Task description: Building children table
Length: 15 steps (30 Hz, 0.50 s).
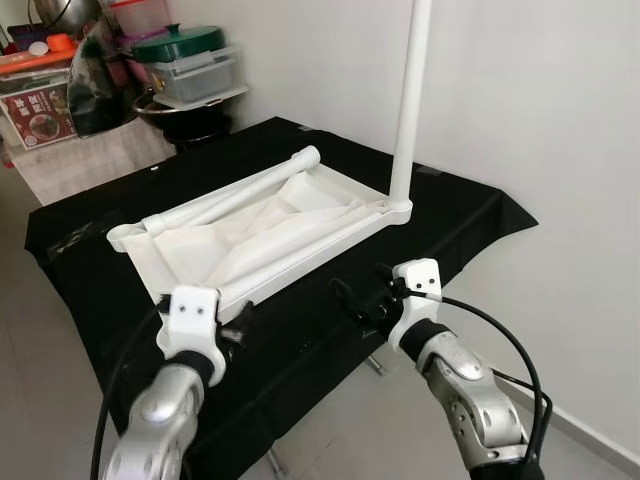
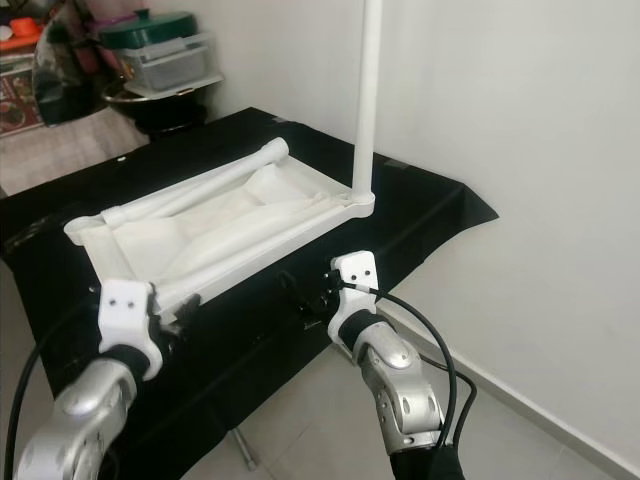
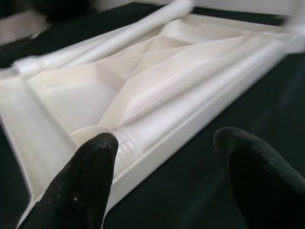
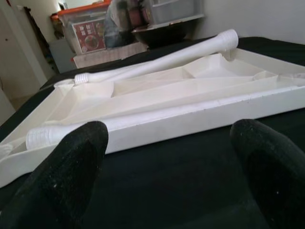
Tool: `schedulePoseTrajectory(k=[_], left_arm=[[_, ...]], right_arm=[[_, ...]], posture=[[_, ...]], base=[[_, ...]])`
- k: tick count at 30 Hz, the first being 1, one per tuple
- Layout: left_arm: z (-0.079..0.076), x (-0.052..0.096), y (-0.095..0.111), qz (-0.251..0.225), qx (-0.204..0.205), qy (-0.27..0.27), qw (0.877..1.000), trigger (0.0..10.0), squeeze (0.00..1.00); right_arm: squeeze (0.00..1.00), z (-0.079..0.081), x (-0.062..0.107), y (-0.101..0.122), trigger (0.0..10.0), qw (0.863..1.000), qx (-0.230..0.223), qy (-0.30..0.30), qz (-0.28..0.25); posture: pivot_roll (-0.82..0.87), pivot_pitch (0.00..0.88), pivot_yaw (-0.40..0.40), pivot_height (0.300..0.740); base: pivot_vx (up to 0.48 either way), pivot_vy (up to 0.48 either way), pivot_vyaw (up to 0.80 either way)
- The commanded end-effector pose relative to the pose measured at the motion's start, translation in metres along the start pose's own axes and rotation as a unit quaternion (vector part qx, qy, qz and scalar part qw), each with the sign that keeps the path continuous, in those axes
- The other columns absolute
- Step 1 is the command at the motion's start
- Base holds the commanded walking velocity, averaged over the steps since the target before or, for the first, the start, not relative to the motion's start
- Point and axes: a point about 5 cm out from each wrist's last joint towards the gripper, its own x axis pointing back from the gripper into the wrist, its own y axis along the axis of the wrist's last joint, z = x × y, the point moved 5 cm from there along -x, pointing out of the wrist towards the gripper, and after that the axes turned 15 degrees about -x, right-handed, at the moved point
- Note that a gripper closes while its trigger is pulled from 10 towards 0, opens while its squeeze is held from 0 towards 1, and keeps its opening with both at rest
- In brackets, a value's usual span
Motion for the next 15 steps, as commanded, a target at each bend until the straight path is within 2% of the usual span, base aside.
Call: schedulePoseTrajectory(k=[1,4,5,9,13,15], left_arm=[[0.005,-0.007,-0.006,0.043,0.006,0.008,0.999,10.0,0.0],[0.001,-0.011,0.004,0.039,0.024,-0.009,0.999,10.0,0.0],[-0.005,-0.015,0.015,0.051,0.066,-0.046,0.995,10.0,0.0],[-0.007,-0.018,0.02,0.067,0.095,-0.075,0.99,10.0,0.0],[0.009,-0.029,0.022,0.096,0.117,-0.053,0.987,10.0,0.0],[0.024,-0.034,0.017,0.113,0.121,-0.02,0.986,10.0,0.0]], right_arm=[[0.0,0.005,-0.003,-0.004,10.0,1.0,0.001,0.006,0.01],[0.0,0.005,-0.003,-0.004,10.0,1.0,0.002,0.005,0.011],[0.0,0.005,-0.003,-0.005,10.0,1.0,0.005,0.006,0.013],[0.0,0.005,-0.004,-0.006,10.0,1.0,0.007,0.006,0.014],[0.0,0.005,-0.004,-0.007,10.0,1.0,0.009,0.008,0.017],[0.0,0.006,-0.003,-0.007,10.0,1.0,0.011,0.009,0.018]], posture=[[-0.03,0.0,0.06,0.74],[-0.03,0.0,0.06,0.74],[-0.03,0.0,0.058,0.74],[-0.03,0.0,0.058,0.74],[-0.03,0.0,0.06,0.74],[-0.04,0.0,0.063,0.74]], base=[[0.0,0.0,0.0],[0.0,0.0,0.0],[0.0,0.0,0.0],[0.0,0.0,0.0],[0.0,0.0,0.0],[0.0,0.0,0.0]])
